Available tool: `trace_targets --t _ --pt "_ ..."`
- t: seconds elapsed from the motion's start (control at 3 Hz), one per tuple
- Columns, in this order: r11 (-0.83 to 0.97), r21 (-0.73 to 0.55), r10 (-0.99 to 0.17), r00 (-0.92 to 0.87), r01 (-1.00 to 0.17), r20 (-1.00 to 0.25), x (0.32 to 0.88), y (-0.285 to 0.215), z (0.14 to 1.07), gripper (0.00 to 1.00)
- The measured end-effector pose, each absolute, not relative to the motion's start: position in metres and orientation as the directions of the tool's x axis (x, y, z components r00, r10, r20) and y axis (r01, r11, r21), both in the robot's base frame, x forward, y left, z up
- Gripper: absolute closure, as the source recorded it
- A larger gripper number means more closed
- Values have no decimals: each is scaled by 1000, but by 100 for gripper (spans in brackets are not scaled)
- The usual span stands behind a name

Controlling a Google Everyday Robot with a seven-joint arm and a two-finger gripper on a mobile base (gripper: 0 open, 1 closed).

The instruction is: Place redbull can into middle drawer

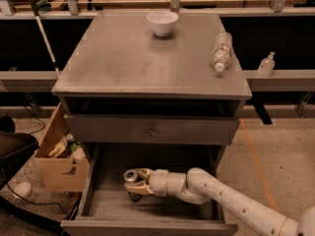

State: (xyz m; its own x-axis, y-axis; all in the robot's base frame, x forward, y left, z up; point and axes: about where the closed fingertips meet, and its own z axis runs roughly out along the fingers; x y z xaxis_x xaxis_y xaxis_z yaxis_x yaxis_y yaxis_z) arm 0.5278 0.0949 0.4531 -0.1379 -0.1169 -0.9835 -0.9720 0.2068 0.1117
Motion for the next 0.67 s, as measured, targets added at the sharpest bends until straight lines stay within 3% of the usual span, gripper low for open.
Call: trace_targets --t 0.33,0.67 --pt "203 112 -116 -138 -973 -984 527 97 453 16" --pt "200 113 -115 -138 -973 -984 526 99 454 0"
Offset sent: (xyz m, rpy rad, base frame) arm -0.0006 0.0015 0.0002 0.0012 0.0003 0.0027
